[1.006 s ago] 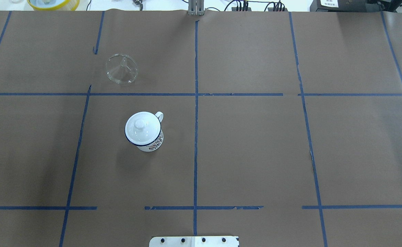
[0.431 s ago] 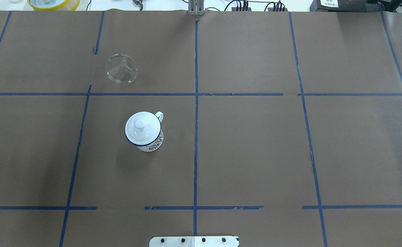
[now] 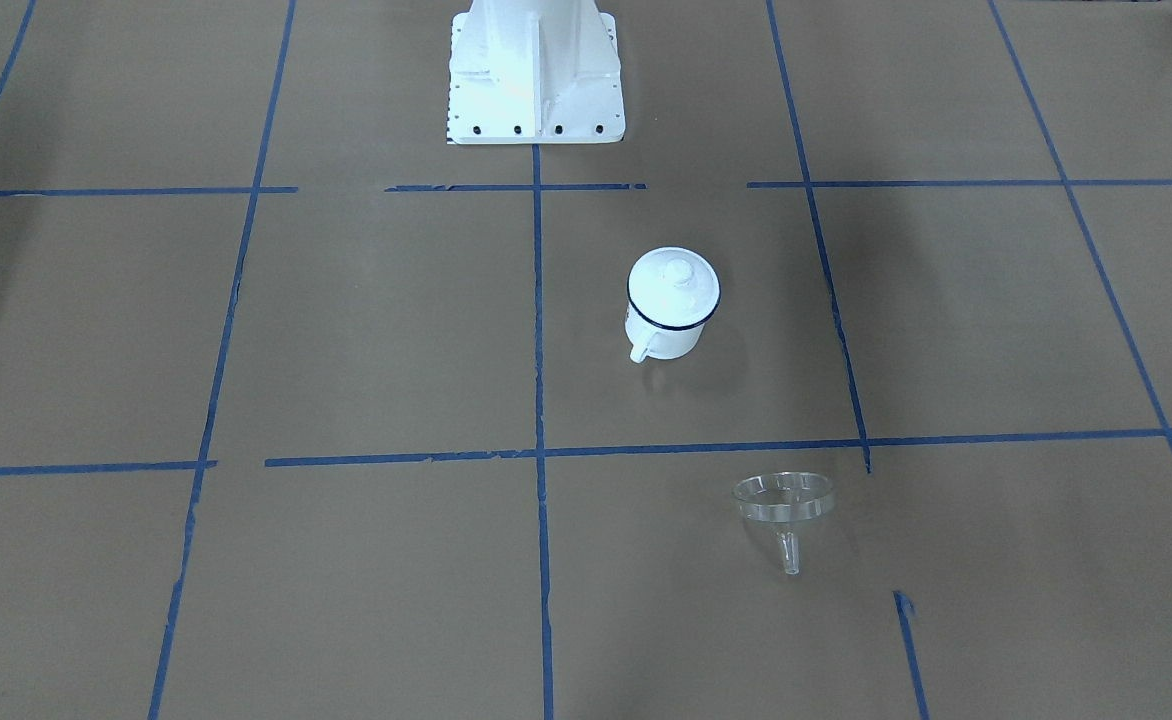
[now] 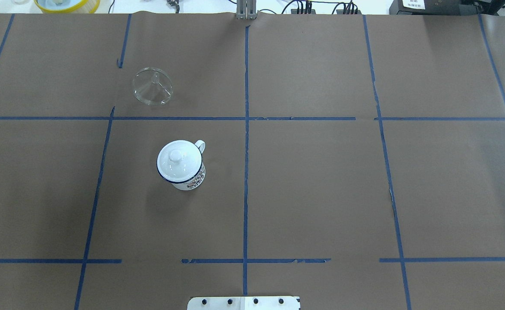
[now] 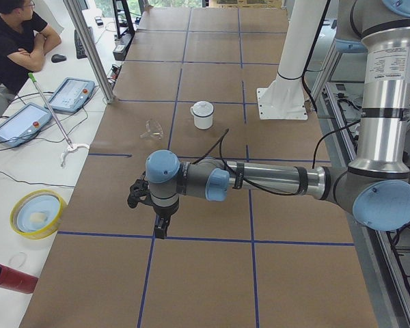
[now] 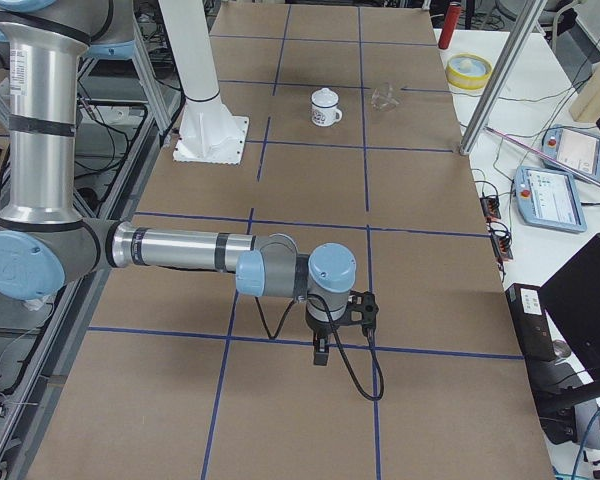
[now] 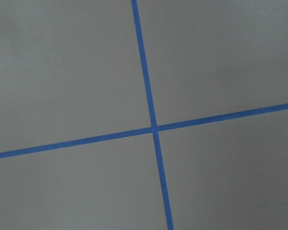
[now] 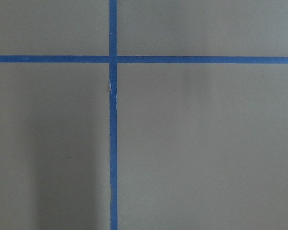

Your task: Place funnel on cup

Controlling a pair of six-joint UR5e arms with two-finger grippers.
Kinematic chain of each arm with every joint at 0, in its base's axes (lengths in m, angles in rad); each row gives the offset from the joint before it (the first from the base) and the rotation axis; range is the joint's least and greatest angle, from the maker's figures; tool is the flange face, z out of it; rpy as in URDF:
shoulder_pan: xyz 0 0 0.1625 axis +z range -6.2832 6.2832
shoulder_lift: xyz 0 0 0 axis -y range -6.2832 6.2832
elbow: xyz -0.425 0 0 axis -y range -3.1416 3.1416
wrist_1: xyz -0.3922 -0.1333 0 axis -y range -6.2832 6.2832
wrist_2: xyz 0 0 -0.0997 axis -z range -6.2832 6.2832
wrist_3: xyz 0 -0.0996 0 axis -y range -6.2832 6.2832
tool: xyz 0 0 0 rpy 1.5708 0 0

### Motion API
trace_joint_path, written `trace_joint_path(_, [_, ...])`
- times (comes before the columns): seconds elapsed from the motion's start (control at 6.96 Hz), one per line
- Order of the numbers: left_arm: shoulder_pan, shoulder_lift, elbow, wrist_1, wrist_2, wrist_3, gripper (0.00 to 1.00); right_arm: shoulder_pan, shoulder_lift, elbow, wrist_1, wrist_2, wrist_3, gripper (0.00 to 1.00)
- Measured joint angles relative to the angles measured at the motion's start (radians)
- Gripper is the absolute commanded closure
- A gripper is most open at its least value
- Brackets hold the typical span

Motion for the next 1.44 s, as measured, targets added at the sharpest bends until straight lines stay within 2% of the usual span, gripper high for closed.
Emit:
trace_joint_path(0.14, [0.012, -0.038, -0.073, 0.08, -0.001, -0.001, 0.0, 0.0, 0.0, 0.0, 0.0, 0.0, 0.0, 0.0])
trace_joint_path(0.43, [0.065, -0.091, -0.175, 0.143, -0.013, -0.049, 0.0, 0.0, 0.0, 0.001, 0.0, 0.0, 0.0, 0.0])
trace_joint_path(0.86, [0.313, -0.258, -0.25, 0.152, 0.007, -0.408, 0.0, 0.0, 0.0, 0.0, 0.0, 0.0, 0.0, 0.0])
trace_joint_path(1.44, [0.663, -0.425, -0.277, 0.155, 0.187, -0.769, 0.0, 0.0, 0.0, 0.001, 0.0, 0.0, 0.0, 0.0])
